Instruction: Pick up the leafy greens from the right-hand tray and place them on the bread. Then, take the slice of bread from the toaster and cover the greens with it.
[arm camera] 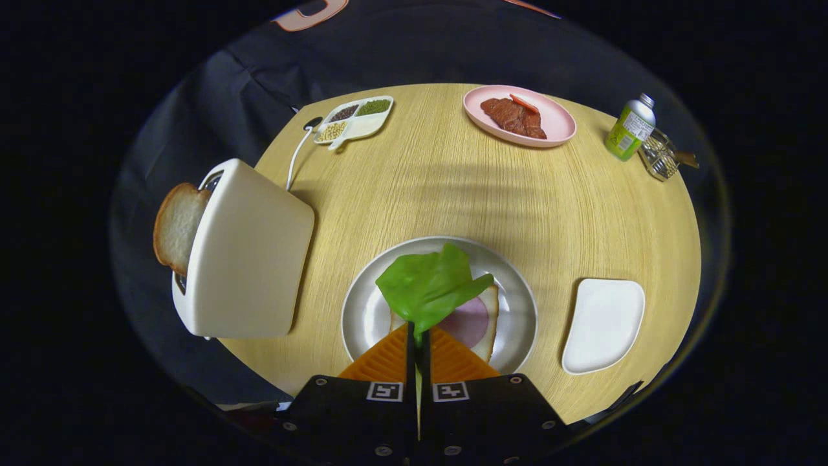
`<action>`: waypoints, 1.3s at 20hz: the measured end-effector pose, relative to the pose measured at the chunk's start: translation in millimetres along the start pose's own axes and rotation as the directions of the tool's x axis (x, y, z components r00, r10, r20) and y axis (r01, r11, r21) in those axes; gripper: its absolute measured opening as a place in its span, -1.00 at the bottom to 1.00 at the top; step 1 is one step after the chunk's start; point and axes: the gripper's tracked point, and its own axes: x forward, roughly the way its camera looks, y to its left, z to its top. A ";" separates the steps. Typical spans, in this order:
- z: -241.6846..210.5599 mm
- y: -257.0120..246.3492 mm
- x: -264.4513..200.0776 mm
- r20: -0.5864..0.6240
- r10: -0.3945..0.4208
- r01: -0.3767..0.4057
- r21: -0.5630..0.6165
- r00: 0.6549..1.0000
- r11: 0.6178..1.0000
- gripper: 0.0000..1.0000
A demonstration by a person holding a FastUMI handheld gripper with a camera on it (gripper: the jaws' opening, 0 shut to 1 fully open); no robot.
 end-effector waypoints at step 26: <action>16.8 -16.7 -34.9 0.087 -0.133 0.132 0.016 0.987 0.991 0.98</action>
